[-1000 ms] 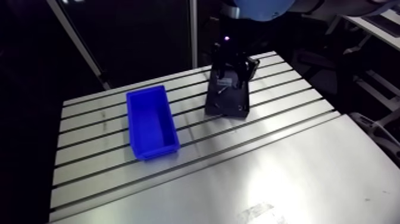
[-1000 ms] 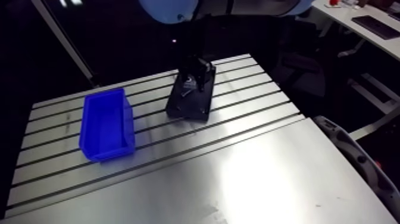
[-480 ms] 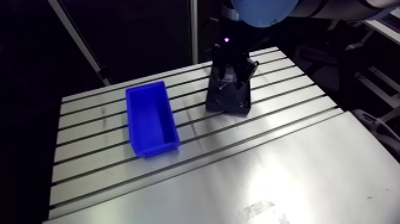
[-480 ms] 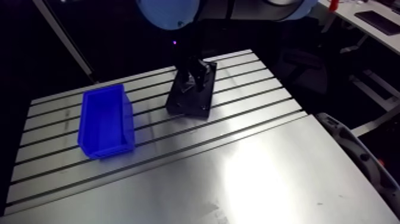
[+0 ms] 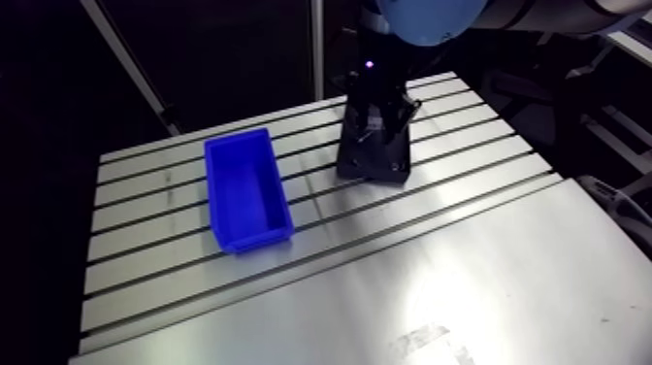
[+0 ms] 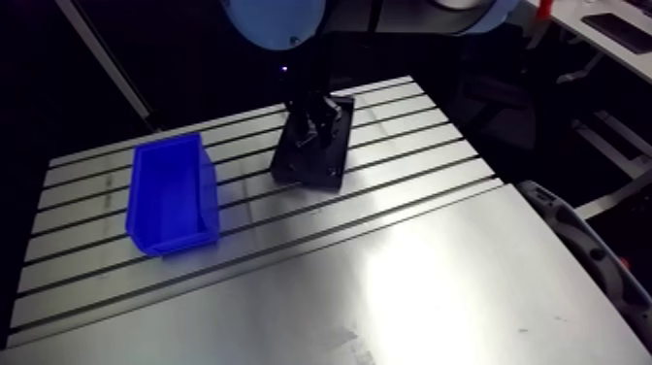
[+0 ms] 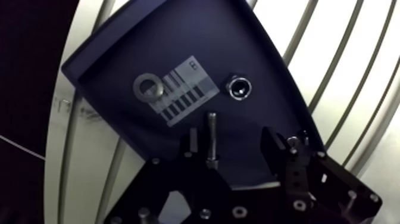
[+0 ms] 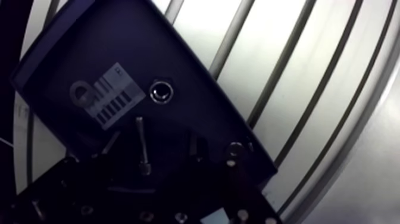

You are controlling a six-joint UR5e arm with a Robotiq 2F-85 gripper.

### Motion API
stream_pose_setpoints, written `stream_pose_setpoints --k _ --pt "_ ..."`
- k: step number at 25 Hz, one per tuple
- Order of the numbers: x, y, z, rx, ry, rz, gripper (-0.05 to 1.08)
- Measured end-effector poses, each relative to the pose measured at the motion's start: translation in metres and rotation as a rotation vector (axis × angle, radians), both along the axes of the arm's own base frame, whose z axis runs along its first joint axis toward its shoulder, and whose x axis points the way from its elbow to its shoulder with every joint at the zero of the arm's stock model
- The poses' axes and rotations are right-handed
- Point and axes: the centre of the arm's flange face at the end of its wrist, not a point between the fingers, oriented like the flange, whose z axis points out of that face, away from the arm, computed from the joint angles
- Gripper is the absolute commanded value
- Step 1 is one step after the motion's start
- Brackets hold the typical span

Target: Pick up the M10 bolt from the tray and put it into the blue bin.

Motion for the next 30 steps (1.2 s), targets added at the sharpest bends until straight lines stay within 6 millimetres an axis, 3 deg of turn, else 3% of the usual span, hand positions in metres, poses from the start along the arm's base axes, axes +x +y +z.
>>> stream_pose_setpoints --k 30 --pt "-0.0023 -0.0028 -0.0071 -0.003 -0.007 0.004 0.5"
